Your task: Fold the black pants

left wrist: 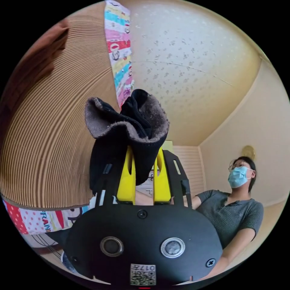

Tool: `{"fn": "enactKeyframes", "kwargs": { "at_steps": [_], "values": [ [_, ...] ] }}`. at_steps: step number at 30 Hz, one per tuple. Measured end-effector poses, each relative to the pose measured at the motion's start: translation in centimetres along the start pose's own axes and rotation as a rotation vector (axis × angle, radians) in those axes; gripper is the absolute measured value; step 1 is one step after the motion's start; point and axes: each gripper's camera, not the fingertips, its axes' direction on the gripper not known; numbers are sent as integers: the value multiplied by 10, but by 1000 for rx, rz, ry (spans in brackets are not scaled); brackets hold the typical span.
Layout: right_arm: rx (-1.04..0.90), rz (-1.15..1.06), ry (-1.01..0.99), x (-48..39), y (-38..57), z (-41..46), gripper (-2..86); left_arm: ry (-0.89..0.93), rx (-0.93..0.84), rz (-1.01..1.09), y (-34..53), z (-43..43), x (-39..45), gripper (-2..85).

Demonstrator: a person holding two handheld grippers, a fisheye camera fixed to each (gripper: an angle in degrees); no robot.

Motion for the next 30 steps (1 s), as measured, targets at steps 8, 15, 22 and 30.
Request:
{"fn": "enactKeyframes", "kwargs": {
  "at_steps": [8,15,22,30],
  "values": [
    [-450,-154,-260,2,-6,21,5,-293,-220,143,63,134,58,108],
    [-141,10,356,98,20,-237,6,-432,-616,99,119,228,-7,135],
    [64,-93,52,148,78,-362,31,-777,-373,20,86,154,-54,152],
    [-121,-199,87,140,52,-271,205,-914,-348,-71,46,112,-126,179]
  ]
}}
